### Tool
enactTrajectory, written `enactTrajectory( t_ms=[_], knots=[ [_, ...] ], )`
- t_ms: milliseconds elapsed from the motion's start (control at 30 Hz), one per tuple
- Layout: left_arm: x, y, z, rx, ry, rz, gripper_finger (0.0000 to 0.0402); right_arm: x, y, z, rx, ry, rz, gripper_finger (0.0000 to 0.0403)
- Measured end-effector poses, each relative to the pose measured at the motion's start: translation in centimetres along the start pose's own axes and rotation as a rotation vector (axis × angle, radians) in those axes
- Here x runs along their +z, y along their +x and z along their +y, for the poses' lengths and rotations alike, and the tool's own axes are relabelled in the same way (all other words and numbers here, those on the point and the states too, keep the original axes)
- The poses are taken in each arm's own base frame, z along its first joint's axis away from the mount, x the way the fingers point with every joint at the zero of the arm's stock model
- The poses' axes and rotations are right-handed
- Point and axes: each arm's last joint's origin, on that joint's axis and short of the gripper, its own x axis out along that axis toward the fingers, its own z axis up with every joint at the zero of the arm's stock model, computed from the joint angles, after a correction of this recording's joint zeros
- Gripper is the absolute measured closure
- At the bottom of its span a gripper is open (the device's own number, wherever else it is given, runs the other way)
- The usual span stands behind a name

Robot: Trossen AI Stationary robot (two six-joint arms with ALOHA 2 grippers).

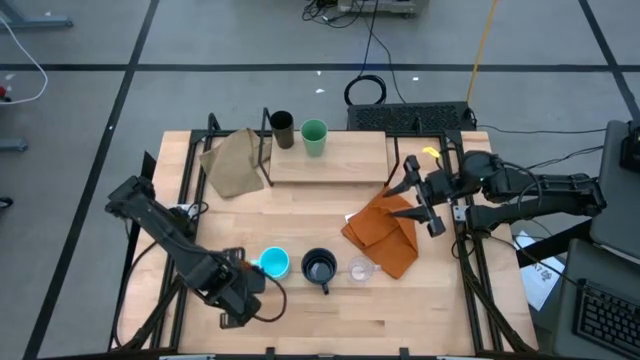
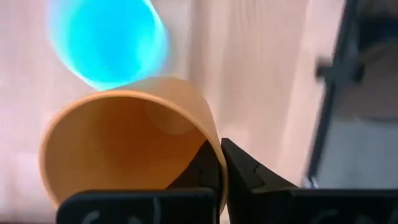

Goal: Stack small to large cups/mugs on shelf
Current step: Put the orange cup on the shelf

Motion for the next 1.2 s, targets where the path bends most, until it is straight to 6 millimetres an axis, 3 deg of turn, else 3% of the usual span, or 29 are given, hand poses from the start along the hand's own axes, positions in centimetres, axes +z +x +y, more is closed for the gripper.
enactTrajectory(
  t_ms=[233,567,767,867,1067,1200],
  knots=[
    [2.4,-3.3,1.8,0.145,0.127,-0.195,0.0401,-3.3,0.5,-0.1,0.0,0.065,0.066,0.0204],
    [6.1,-3.4,7.4,0.26,0.203,-0.185,0.0401,-9.5,0.7,0.0,-0.007,0.06,-0.065,0.0204],
    [7.5,-3.5,10.2,0.285,0.168,-0.179,0.0401,-9.9,-0.2,-0.1,-0.044,-0.094,-0.268,0.0204],
    [8.3,-3.5,10.9,0.284,0.198,-0.217,0.0401,-9.8,-0.8,0.0,-0.038,-0.043,-0.376,0.0204],
    [9.7,-3.7,12.1,0.263,0.262,-0.284,0.0401,-11.9,-0.5,-0.5,-0.148,0.093,-0.264,0.0202],
    [10.0,-3.7,12.8,0.265,0.248,-0.283,0.0401,-12.2,-0.1,-1.5,-0.227,0.136,-0.208,0.0172]
  ],
)
